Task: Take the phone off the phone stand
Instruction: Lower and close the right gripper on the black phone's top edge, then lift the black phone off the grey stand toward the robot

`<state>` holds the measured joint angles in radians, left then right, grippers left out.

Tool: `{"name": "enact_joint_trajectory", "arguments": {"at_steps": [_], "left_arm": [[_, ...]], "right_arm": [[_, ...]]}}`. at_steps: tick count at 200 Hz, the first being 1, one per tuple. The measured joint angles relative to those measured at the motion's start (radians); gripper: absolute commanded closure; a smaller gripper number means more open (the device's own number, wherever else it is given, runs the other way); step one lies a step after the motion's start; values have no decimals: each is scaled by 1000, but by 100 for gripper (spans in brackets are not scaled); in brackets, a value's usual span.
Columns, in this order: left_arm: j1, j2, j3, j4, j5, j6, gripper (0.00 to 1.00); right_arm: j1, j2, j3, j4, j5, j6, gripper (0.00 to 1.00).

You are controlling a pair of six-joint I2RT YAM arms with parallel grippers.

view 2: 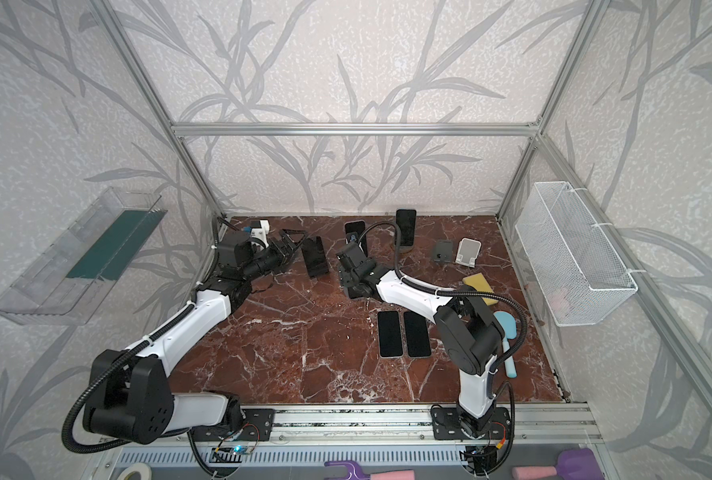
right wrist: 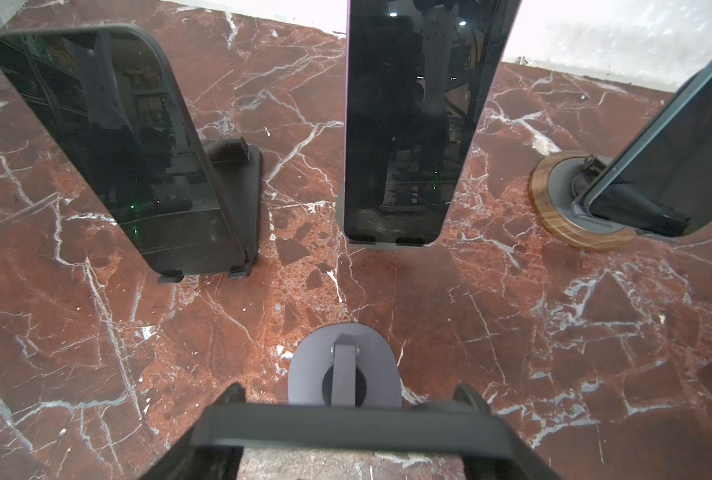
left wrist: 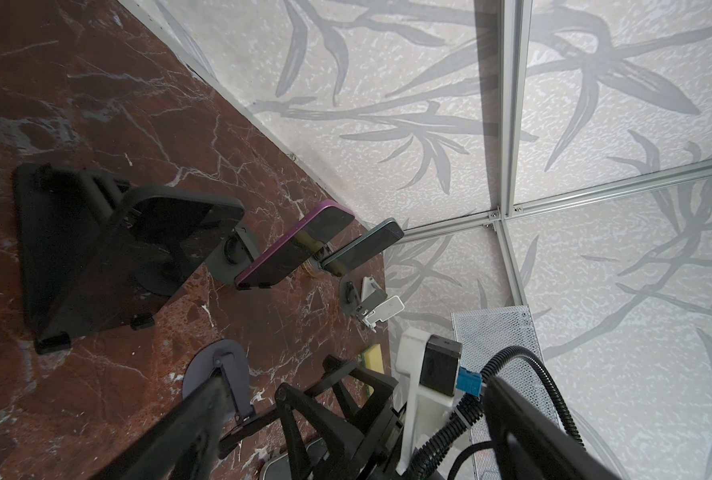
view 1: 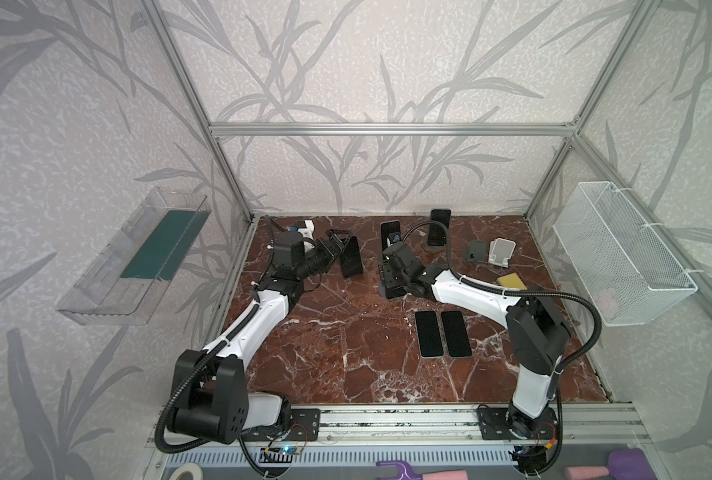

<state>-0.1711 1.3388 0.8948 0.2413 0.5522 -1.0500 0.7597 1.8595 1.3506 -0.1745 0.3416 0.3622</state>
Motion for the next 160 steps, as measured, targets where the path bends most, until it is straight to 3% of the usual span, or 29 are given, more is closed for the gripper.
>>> {"name": "enact_joint_trajectory", "arguments": {"at_steps": [160], "left_arm": [[0, 0, 0, 12, 0, -1, 5]], "right_arm": [[0, -238, -116, 12, 0, -20, 28]]}}
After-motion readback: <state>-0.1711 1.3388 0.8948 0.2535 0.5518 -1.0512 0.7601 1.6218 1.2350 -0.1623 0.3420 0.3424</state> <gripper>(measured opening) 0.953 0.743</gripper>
